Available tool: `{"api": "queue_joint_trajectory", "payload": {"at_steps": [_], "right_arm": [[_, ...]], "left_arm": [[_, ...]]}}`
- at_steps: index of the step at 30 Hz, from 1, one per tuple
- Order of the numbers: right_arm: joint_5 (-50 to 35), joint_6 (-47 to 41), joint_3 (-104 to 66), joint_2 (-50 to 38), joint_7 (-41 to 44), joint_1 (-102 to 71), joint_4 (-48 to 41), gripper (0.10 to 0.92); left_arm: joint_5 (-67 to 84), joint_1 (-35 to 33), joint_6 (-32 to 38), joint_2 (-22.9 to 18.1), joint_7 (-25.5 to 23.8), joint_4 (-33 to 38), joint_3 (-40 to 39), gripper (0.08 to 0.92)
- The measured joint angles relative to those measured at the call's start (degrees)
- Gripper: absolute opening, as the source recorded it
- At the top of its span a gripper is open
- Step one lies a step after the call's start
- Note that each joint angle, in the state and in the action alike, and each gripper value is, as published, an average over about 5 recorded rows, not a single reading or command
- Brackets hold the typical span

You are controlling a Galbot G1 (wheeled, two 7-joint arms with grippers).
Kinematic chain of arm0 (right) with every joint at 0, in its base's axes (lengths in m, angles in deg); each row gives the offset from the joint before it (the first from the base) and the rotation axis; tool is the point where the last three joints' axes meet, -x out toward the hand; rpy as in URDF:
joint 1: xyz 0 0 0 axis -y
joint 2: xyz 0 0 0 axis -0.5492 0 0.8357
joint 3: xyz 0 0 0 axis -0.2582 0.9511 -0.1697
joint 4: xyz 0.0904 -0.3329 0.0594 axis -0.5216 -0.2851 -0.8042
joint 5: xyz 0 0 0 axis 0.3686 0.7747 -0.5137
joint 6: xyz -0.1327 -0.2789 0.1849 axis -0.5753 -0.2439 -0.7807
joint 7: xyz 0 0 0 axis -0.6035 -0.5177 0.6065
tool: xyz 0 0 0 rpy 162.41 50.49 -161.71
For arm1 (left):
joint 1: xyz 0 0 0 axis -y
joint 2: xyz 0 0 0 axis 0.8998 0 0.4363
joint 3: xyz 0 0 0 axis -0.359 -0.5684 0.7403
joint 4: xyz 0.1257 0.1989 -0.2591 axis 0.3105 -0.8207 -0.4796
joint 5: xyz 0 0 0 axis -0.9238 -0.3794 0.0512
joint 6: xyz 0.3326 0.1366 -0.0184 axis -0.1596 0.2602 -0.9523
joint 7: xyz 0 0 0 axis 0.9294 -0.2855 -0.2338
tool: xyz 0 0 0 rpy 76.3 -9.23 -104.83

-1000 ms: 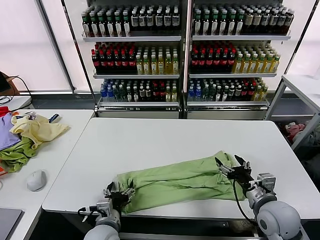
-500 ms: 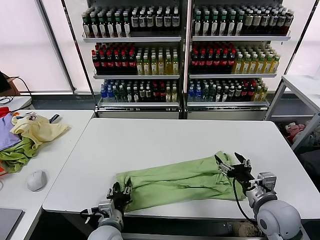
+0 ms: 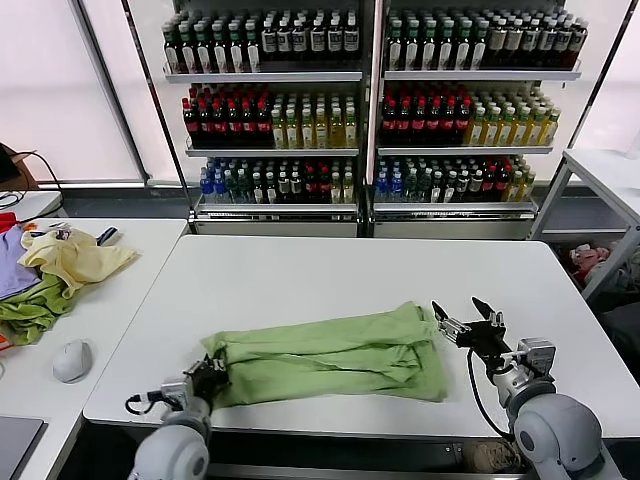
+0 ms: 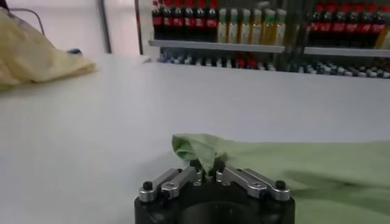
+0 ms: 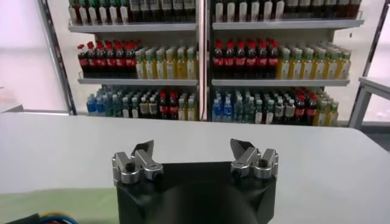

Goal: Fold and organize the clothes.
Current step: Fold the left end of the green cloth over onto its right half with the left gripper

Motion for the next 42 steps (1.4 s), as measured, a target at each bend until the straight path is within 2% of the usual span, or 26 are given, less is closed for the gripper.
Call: {"api": "queue_joint_trajectory", "payload": {"at_steps": [8, 15, 22, 29, 42], "right_arm": [[0.02, 0.08, 0.13, 0.16, -0.06, 0.68, -0.3, 0.823], [0.24, 0.08, 0.39, 0.05, -0.12, 0.85, -0.68, 0.823], [0.32, 0.1, 0.44, -0.24, -0.16, 0.91, -0.84, 0.823], [0.54, 0.12, 0.72, -0.08, -0.16, 1.0, -0.91, 0.823], [1.07, 0.21, 0.83, 0.63, -0.11, 0.82, -0.86, 0.823]], "left_arm": [[7.67, 3.42, -1.1, 8.47, -2.6, -0.74, 6.67, 0.149], [23.02, 4.94, -3.28, 10.77, -3.43, 2.68, 10.34, 0.149], [37.61, 5.69, -3.99, 8.01, -3.11, 7.91, 9.42, 0.149], [44.52, 7.85, -3.88, 3.48, -1.95, 10.42, 4.19, 0.149], [44.83, 14.37, -3.45, -4.45, 0.53, 6.92, -8.97, 0.149]]}}
